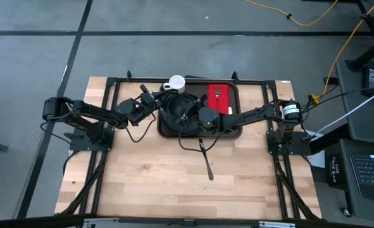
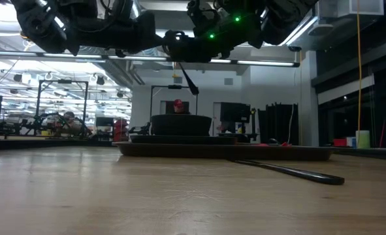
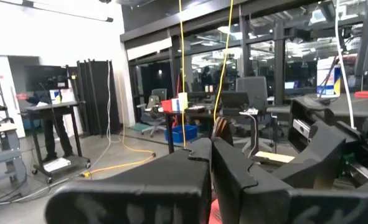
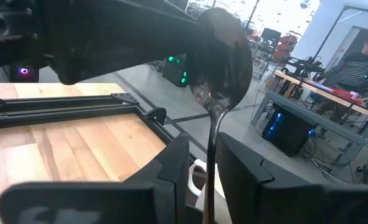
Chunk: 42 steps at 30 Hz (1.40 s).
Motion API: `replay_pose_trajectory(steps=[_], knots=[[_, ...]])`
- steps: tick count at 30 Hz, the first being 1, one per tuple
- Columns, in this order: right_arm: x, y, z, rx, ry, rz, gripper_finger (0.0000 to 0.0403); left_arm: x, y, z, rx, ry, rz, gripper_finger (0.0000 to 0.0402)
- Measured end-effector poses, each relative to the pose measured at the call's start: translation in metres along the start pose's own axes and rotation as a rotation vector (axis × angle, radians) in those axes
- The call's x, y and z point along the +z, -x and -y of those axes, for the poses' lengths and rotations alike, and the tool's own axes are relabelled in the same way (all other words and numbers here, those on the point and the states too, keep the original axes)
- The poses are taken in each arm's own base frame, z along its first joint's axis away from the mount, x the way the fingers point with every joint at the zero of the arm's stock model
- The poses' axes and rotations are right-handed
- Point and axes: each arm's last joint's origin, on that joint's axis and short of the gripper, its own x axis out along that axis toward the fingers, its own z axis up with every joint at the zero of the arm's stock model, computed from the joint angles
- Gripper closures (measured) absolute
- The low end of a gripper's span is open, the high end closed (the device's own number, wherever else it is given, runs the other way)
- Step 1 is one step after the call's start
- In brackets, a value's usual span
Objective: Set up tray
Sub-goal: Put the black spoon on the red table napkin to the left of the black fork
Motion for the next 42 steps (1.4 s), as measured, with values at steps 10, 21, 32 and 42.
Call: replay_pose_trajectory(steps=[10, 21, 32, 42], knots=[[-0.0008, -0.0001, -0.0001, 0.001, 0.010, -0.007, 0.0324, 0.0002, 0.0011, 0.0026, -0.015, 0.002, 0.002, 0.0400], [-0.0011, -0.0002, 0.0000, 0.001, 0.012, -0.009, 0.0324, 0.0015, 0.0028, 0.0060, -0.028, 0.008, 0.008, 0.0400], [-0.0013, -0.0002, 0.0009, -0.029, 0.008, -0.016, 0.0352, 0.0014, 0.0028, 0.0059, -0.025, 0.024, 0.007, 0.0400], [-0.0013, -0.0003, 0.0011, -0.033, 0.007, -0.016, 0.0387, 0.0014, 0.0028, 0.0059, -0.028, 0.007, 0.008, 0.0400]])
